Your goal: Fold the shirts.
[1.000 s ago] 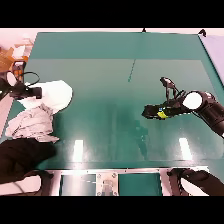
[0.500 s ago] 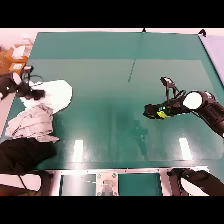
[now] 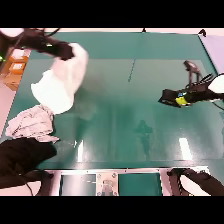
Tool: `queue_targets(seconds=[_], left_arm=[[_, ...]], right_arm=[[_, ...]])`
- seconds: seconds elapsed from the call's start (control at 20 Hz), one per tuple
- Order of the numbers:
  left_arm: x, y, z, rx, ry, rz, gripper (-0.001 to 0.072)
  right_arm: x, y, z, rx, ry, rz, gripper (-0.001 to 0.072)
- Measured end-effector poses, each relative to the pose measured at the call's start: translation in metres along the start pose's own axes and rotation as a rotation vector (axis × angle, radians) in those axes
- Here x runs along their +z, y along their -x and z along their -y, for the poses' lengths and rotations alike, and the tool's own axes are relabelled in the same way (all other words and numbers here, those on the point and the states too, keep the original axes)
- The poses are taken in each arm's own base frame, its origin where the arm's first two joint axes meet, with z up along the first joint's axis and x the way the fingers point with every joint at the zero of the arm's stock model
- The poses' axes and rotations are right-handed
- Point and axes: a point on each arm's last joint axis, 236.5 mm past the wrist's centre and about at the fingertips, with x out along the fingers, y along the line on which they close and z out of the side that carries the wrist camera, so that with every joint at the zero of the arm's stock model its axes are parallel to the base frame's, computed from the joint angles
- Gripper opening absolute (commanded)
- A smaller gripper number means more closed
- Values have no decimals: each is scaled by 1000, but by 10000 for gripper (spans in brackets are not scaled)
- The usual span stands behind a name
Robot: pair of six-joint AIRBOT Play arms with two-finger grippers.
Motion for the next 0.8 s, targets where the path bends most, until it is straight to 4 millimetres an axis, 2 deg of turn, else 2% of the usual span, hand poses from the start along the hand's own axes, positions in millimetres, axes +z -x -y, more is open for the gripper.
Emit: queue_targets(seconds=[0.1, 0.15, 0.2, 0.25, 0.3, 0.35, 0.4, 0.45, 0.5, 0.55, 0.6, 0.65, 0.7, 0.8], left_arm=[[-8, -16, 68, -129, -45, -36, 23], [-20, -29, 99, -187, -63, -73, 24], [-34, -43, 123, -231, -78, -116, 66], [-49, -58, 149, -276, -92, -156, 390], [-63, -70, 171, -317, -97, -191, 620], [-79, -84, 189, -351, -96, -232, 617], [-89, -94, 200, -372, -90, -260, 617], [-96, -100, 209, -392, -80, -279, 617], [-100, -103, 210, -400, -71, -292, 616], [-97, -102, 204, -394, -61, -295, 616], [-90, -99, 189, -376, -47, -289, 616], [-82, -93, 169, -353, -28, -287, 616], [-76, -86, 146, -328, -4, -285, 617], [-72, -72, 87, -253, 73, -299, 617]], right_arm=[[7, 9, 12, -12, -28, 11, 252], [9, 12, 17, -17, -40, 17, 256], [11, 14, 21, -22, -49, 21, 274], [12, 16, 24, -25, -55, 22, 274], [13, 17, 27, -28, -59, 23, 313], [14, 18, 28, -29, -63, 25, 399], [14, 19, 30, -31, -64, 26, 436], [15, 20, 31, -33, -64, 27, 441], [15, 20, 33, -35, -67, 29, 450], [16, 21, 35, -38, -70, 30, 451], [15, 21, 36, -39, -71, 28, 451], [13, 21, 37, -40, -73, 21, 463], [8, 18, 38, -40, -75, 4, 528], [-12, 5, 34, -31, -67, -63, 537]])
